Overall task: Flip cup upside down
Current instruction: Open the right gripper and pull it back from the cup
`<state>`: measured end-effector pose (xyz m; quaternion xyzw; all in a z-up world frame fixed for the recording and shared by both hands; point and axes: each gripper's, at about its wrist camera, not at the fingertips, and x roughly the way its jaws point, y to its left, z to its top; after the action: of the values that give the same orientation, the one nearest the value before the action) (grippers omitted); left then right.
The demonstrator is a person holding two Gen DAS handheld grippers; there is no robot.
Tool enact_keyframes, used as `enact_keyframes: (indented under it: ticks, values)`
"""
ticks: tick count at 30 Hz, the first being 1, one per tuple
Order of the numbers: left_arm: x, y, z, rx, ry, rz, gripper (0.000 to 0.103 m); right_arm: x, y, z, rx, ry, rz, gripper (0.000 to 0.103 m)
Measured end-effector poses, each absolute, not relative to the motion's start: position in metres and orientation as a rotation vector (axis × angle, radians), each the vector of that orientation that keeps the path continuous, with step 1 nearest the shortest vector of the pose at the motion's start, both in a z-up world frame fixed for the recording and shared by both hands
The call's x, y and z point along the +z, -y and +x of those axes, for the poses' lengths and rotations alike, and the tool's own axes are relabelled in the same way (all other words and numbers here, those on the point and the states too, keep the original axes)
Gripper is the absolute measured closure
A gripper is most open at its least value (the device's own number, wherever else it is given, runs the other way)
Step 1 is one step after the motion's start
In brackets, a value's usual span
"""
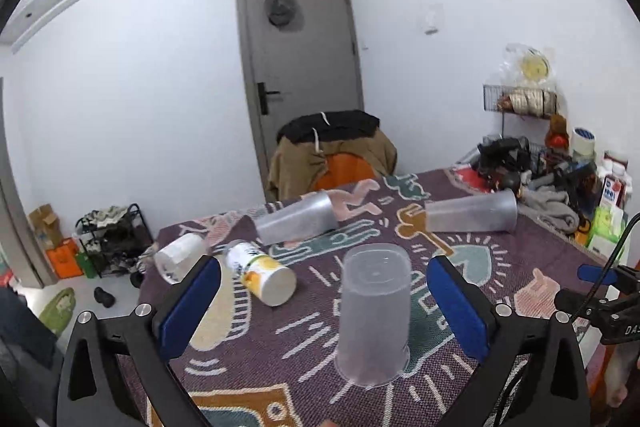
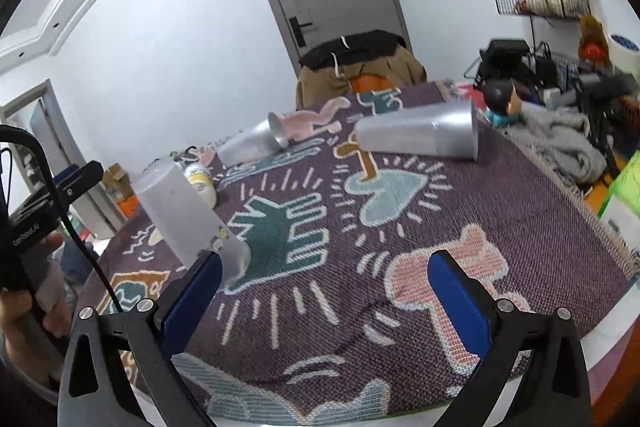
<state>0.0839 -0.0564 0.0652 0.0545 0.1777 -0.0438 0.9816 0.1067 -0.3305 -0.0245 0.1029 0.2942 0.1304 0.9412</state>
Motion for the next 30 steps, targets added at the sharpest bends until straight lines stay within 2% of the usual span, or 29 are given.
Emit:
enact_keyframes:
  ticks: [20, 30]
  values:
    - [0.056, 0.018, 0.021, -0.026, -0.212, 0.003, 0.000, 0.009, 0.278, 0.063, 0.253, -0.407, -0.012, 0.000]
    - [0.038, 0.016, 0.005, 0.010, -0.202, 0.000, 0.000, 0.000, 0.274, 0.061, 0.230, -0.411, -0.019, 0.000]
